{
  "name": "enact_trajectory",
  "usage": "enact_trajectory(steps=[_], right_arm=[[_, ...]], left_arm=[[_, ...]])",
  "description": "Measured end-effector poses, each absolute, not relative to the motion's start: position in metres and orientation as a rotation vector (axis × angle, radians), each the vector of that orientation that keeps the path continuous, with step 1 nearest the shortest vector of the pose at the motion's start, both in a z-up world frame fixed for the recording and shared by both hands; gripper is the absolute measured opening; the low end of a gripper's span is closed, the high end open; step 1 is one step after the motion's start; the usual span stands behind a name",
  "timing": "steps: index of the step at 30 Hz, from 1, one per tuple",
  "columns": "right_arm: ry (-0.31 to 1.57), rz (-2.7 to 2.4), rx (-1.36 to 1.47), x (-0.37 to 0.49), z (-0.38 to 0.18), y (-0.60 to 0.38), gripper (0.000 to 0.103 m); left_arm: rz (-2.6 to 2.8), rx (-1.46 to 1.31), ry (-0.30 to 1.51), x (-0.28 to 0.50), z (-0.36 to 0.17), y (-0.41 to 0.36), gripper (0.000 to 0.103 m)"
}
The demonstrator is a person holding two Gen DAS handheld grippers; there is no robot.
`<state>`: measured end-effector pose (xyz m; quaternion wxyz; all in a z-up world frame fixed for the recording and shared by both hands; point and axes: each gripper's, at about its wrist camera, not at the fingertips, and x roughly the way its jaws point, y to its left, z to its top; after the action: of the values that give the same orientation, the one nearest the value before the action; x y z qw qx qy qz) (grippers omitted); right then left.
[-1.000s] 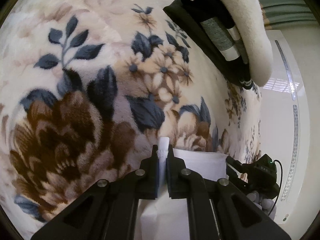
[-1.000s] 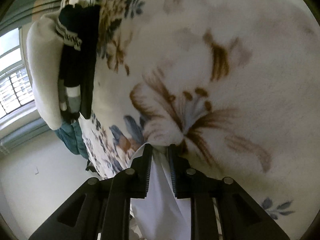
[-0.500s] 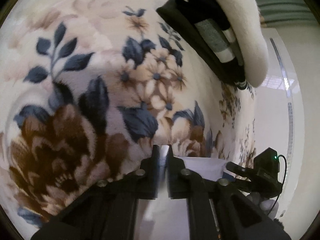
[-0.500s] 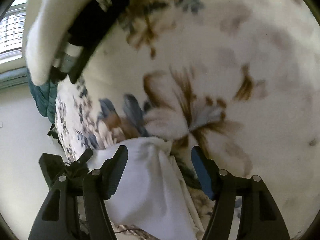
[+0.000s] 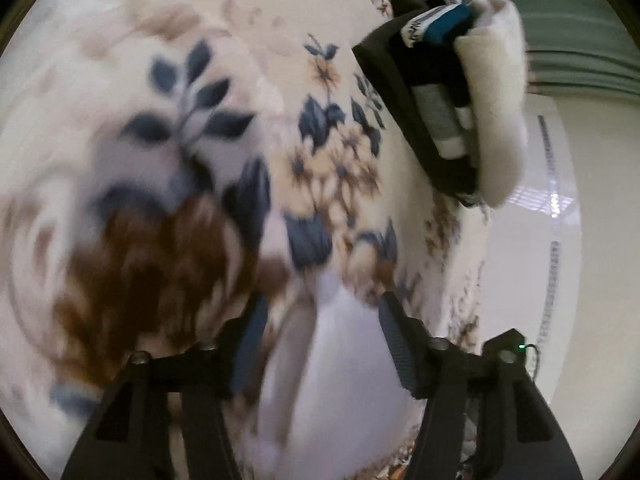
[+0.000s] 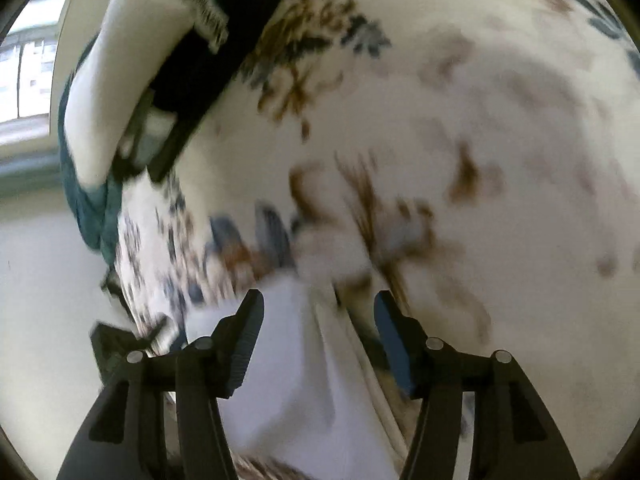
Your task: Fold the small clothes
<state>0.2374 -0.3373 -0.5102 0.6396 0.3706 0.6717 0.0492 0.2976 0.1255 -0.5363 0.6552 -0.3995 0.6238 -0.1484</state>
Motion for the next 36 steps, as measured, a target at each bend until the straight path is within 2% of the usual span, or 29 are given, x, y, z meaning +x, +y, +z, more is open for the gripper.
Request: enact_trajectory(steps=[3, 5, 6, 7, 9, 10, 13, 17, 18, 20, 22, 25, 27, 29, 30, 31, 33, 36], right_arm=[[1.598, 0.155, 0.849, 0.210, -0.515, -0.330, 0.060], [1.621, 0.172, 0.861, 0.192, -0.521, -0.326, 0.060], [1.621, 0.182, 0.872, 0.187, -0.525, -0.323, 0.058], [1.615, 0.184, 0.887, 0.181, -0.527, -0.323, 0.055], [1.584, 0.206, 0.925, 0.177, -0.528, -0.316, 0.013], [1.573, 0.201, 0.928, 0.177, -0.527, -0.311, 0.009], [1.542, 0.148, 0.906, 0.179, -0.523, -0.308, 0.005], [1.558, 0.123, 0.928, 0.179, -0.523, -0.330, 0.005], [1.552, 0.135, 0.947, 0.182, -0.521, -0.333, 0.005], [1.514, 0.156, 1.001, 0.191, -0.519, -0.344, 0.007], [1.495, 0.175, 1.060, 0.202, -0.526, -0.353, 0.018], [1.502, 0.208, 1.220, 0.224, -0.552, -0.355, 0.033], [1.508, 0.241, 1.299, 0.236, -0.569, -0.352, 0.050], [1.471, 0.235, 1.350, 0.246, -0.578, -0.350, 0.050], [1.438, 0.217, 1.361, 0.250, -0.580, -0.352, 0.049], [1.403, 0.200, 1.363, 0.253, -0.579, -0.355, 0.038], [1.364, 0.161, 1.309, 0.265, -0.574, -0.357, 0.007], [1.343, 0.179, 1.274, 0.277, -0.563, -0.363, 0.006]], left_arm=[[-0.360, -0.883, 1.458, 0.273, -0.534, 0.115, 0.052], [-0.377, -0.840, 1.440, 0.261, -0.533, 0.106, 0.011], [-0.367, -0.825, 1.456, 0.259, -0.535, 0.104, 0.000], [-0.354, -0.823, 1.460, 0.257, -0.537, 0.103, 0.000], [-0.328, -0.822, 1.440, 0.256, -0.538, 0.106, 0.000], [-0.303, -0.814, 1.438, 0.256, -0.539, 0.109, 0.000], [-0.224, -0.766, 1.437, 0.259, -0.540, 0.117, 0.000], [-0.190, -0.782, 1.406, 0.260, -0.531, 0.131, 0.000], [-0.232, -0.826, 1.390, 0.260, -0.527, 0.132, 0.002], [-0.286, -0.842, 1.388, 0.258, -0.520, 0.125, 0.017], [-0.327, -0.837, 1.387, 0.257, -0.518, 0.115, 0.040], [-0.311, -0.838, 1.437, 0.253, -0.530, 0.104, 0.041], [-0.286, -0.847, 1.459, 0.250, -0.537, 0.102, 0.041], [-0.267, -0.842, 1.470, 0.248, -0.542, 0.097, 0.041], [-0.261, -0.836, 1.477, 0.248, -0.544, 0.093, 0.041], [-0.256, -0.826, 1.487, 0.249, -0.548, 0.090, 0.041], [-0.250, -0.813, 1.506, 0.246, -0.552, 0.089, 0.041], [-0.251, -0.809, 1.515, 0.247, -0.554, 0.087, 0.041]])
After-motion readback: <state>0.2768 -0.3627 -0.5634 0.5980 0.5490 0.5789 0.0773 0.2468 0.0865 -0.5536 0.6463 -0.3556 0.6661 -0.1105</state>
